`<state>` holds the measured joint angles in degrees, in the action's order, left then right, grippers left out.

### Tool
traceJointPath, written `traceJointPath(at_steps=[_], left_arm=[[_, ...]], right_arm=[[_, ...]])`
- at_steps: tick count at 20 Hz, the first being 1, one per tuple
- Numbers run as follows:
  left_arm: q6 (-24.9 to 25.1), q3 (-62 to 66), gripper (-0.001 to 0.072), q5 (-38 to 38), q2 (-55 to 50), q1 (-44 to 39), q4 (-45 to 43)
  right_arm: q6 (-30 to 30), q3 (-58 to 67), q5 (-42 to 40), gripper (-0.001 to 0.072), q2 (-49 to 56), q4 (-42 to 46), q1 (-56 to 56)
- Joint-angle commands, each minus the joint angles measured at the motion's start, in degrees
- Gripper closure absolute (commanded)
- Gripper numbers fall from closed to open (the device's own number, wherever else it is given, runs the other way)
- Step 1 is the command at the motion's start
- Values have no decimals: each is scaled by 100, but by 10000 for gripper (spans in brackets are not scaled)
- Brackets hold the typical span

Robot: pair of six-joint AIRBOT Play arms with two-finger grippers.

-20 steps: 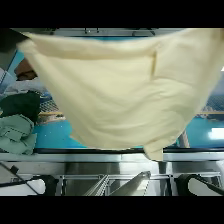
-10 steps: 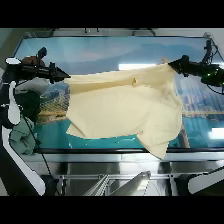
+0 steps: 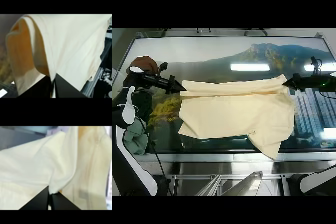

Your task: Fold the shirts.

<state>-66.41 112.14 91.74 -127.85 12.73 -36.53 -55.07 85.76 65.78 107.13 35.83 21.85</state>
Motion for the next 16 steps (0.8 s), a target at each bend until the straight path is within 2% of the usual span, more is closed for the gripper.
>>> traceJointPath(at_steps=[1, 2, 3, 4, 5, 7, 9, 13, 16], left_arm=[[-258, 61, 361, 149, 13, -243, -319], [-485, 280, 270, 313, 13, -254, -415], [-772, 581, 188, 553, 15, -234, -649], [-1060, 822, 181, 802, 50, -177, -905], [-1220, 866, 181, 1012, 186, -87, -1099], [-1226, 162, 183, 1067, 710, 87, -1392], [-1016, -1152, 182, 951, 1399, 225, -1716], [-479, -3862, 183, 249, 2487, 358, -1803], [-245, -4712, 223, -254, 2527, 199, -1794]], right_arm=[[-201, 4, 68, 370, -2, 603, 2], [-238, 17, 190, 288, -61, 662, 44], [-339, 26, 339, 294, -170, 826, 122], [-455, 26, 562, 370, -326, 1123, 245], [-544, 24, 828, 392, -466, 1335, 376], [-595, -251, 1471, 393, -809, 1408, 726], [-586, -1139, 1696, 393, -1329, 1414, 1097], [-501, -3095, 866, 390, -2411, 1390, 1786], [-544, -3853, 682, 389, -2848, 1373, 1950]])
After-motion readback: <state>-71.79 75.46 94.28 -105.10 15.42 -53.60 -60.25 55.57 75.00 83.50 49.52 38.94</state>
